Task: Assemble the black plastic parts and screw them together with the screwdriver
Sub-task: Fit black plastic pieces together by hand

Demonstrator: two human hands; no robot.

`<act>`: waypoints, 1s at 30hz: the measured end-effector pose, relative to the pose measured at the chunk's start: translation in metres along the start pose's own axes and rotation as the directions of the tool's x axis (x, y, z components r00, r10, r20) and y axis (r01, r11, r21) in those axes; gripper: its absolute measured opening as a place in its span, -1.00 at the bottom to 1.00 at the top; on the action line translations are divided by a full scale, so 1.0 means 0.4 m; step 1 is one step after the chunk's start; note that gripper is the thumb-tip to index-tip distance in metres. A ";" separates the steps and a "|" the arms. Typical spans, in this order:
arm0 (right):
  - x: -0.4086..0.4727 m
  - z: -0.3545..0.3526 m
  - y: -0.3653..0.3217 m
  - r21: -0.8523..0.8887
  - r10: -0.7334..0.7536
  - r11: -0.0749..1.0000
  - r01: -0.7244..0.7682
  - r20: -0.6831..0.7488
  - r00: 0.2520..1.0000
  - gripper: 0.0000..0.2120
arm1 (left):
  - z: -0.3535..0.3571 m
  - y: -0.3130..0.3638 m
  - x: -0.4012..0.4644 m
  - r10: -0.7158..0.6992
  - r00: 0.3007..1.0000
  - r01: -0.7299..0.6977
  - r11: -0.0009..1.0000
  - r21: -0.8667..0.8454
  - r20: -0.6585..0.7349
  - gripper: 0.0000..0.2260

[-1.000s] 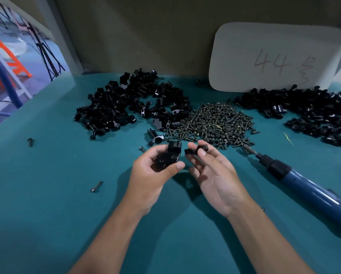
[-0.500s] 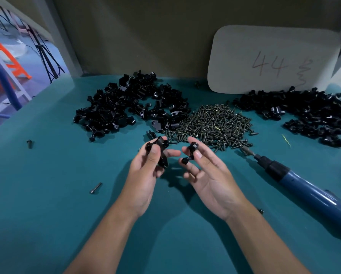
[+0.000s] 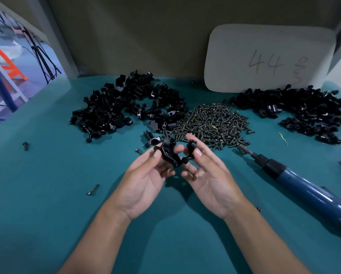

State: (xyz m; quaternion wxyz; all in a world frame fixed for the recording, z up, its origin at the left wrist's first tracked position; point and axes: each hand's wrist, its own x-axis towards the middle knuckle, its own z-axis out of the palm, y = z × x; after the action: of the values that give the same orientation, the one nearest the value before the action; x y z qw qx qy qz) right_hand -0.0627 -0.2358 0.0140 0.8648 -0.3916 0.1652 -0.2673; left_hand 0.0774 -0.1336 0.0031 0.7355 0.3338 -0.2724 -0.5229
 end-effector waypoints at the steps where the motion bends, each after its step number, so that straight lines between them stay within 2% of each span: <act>1: 0.001 0.000 0.000 0.010 0.001 1.000 -0.001 0.004 1.000 -0.60 | -0.002 0.000 0.000 -0.025 1.000 0.025 0.999 -0.040 0.003 -0.68; 5: 0.001 0.000 0.000 0.046 -0.007 0.999 0.008 -0.017 1.000 -0.57 | -0.006 0.002 -0.003 -0.141 0.990 0.140 0.972 -0.188 0.007 -0.69; 8: 0.002 0.000 0.002 0.054 -0.018 0.998 0.020 -0.042 0.999 -0.62 | -0.010 0.000 -0.002 -0.196 0.981 0.192 0.969 -0.153 -0.009 -0.70; 13: 0.002 0.000 0.002 0.005 -0.044 0.999 0.044 -0.031 0.999 -0.68 | -0.007 0.008 -0.004 -0.323 0.946 0.323 0.942 -0.092 0.007 -0.41; 16: 0.003 -0.001 0.005 -0.035 -0.064 0.997 0.062 -0.048 0.997 -0.70 | -0.008 0.021 -0.008 -0.300 0.954 0.300 0.941 -0.156 0.028 -0.48; 19: 0.005 -0.005 0.005 -0.034 -0.064 0.997 0.062 -0.066 0.996 -0.68 | -0.008 0.020 -0.014 -0.243 0.969 0.235 0.963 -0.134 -0.045 -0.49; 21: 0.006 -0.009 -0.001 -0.027 -0.071 0.997 0.068 -0.091 0.993 -0.68 | -0.003 0.018 -0.014 -0.216 0.975 0.208 0.969 -0.134 -0.044 -0.56; 25: 0.008 -0.013 -0.013 -0.006 -0.104 0.995 0.104 -0.155 0.982 -0.68 | 0.008 0.018 -0.010 -0.170 0.985 0.169 0.985 -0.033 -0.018 -0.64; 28: 0.004 -0.005 -0.001 -0.183 -0.214 0.965 0.188 -0.132 0.968 -0.70 | 0.016 0.005 -0.005 -0.113 0.989 0.123 0.986 0.111 -0.091 -0.71; 30: 0.000 -0.003 0.012 -0.411 -0.344 0.867 0.280 -0.087 0.935 -0.70 | 0.019 0.003 -0.004 -0.071 0.989 0.086 0.990 0.115 -0.130 -0.71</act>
State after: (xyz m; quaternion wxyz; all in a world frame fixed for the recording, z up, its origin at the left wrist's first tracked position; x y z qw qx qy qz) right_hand -0.0619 -0.2338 0.0097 0.6982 -0.5558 0.2175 -0.3954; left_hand 0.0719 -0.1334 0.0085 0.7084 0.4204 -0.2433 -0.5121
